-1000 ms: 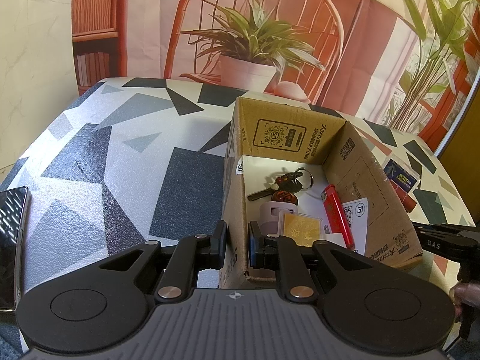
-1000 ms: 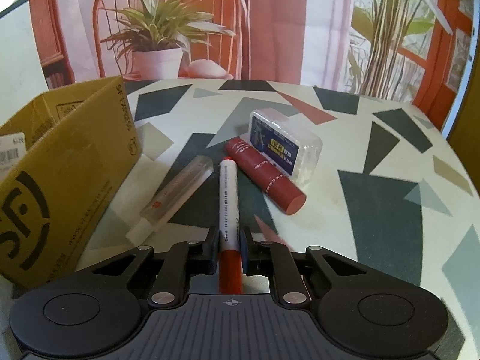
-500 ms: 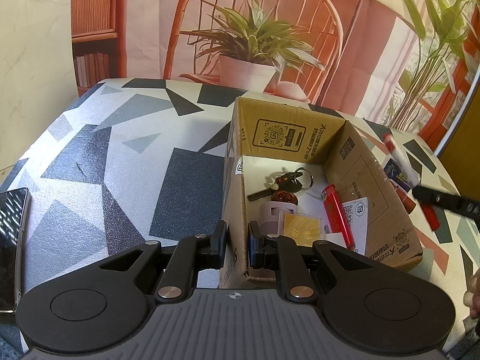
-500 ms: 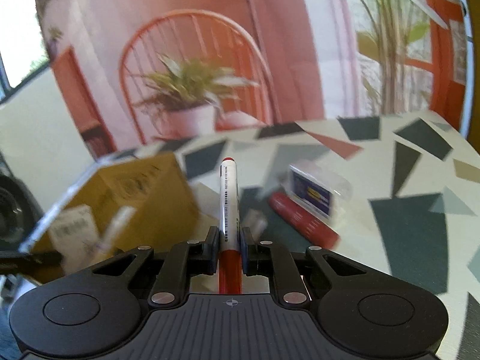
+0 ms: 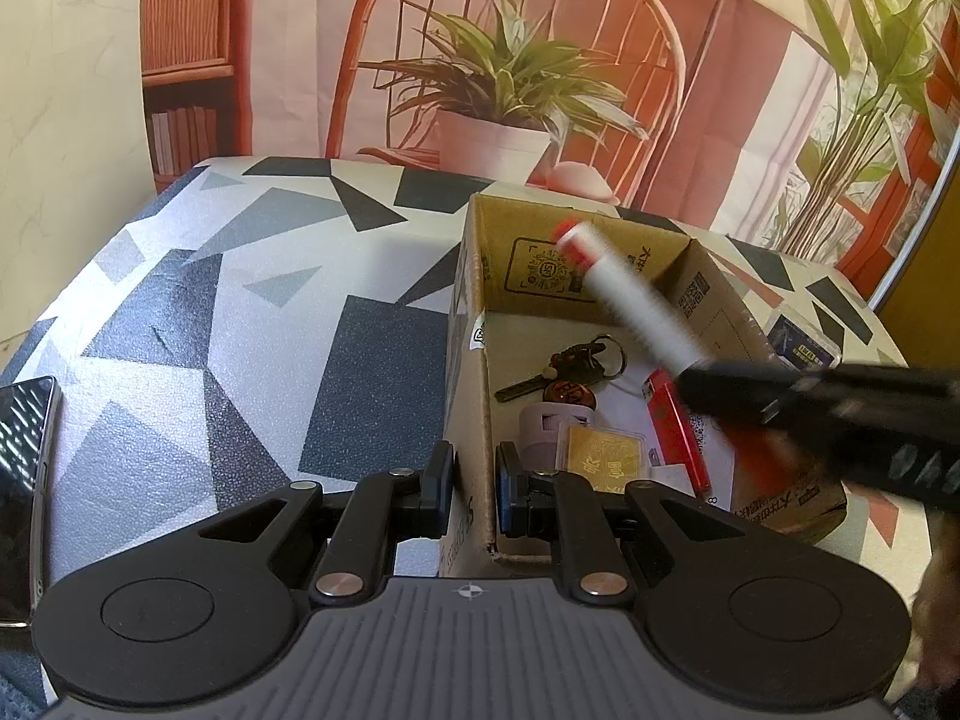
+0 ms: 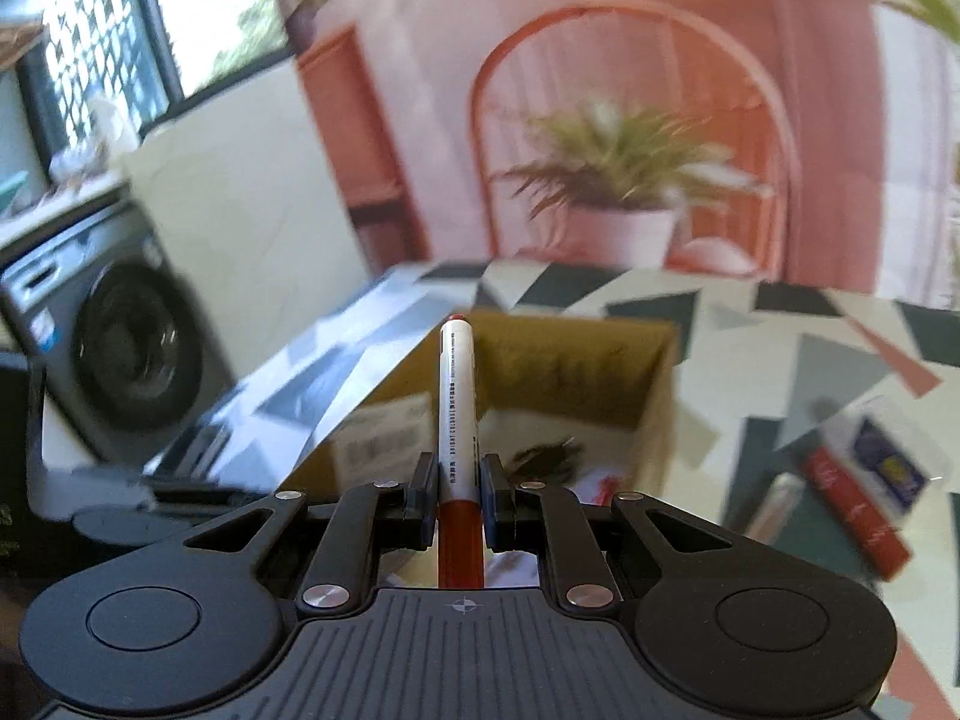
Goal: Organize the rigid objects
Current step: 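Carry the white-and-red marker into the box and open the right gripper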
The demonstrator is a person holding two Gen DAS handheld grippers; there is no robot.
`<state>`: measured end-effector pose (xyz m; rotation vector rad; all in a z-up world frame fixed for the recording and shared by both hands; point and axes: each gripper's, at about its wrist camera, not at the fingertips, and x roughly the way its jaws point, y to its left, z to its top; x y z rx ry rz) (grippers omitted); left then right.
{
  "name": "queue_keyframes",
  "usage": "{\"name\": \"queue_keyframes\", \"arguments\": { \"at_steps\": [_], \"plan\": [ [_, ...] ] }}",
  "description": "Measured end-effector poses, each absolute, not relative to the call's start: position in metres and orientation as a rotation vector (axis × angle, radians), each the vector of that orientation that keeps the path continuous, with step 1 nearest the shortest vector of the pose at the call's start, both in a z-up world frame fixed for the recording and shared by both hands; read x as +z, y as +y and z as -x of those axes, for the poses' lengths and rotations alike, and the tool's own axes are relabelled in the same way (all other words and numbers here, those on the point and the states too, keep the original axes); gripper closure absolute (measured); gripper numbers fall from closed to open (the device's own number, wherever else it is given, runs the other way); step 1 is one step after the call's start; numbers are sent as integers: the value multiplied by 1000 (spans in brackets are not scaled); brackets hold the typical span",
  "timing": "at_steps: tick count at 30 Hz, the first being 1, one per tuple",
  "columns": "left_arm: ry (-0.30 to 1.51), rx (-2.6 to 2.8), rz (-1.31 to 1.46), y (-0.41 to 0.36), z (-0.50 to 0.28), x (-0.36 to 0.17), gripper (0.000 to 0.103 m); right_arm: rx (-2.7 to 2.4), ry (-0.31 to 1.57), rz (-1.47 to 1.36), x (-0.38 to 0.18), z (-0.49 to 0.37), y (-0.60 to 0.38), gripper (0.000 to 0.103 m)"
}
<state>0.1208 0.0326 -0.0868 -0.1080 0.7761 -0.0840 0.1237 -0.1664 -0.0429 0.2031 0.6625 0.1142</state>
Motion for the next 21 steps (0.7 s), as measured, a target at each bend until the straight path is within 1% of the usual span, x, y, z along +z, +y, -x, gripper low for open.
{"name": "queue_keyframes", "arguments": {
  "at_steps": [5, 10, 12, 15, 21],
  "plan": [
    [776, -85, 112, 33, -121, -87, 87, 137, 724, -186, -54, -130, -150, 89],
    [776, -87, 107, 32, -121, -87, 87, 144, 737, -187, -57, -127, -148, 89],
    [777, -88, 106, 32, -121, -87, 87, 152, 736, -192, -57, -128, -150, 87],
    [779, -90, 103, 32, -121, -87, 87, 150, 720, -189, -55, -125, -152, 83],
    [782, -97, 89, 31, -122, -87, 87, 89, 613, -174, -38, -108, -166, 79]
  ]
}}
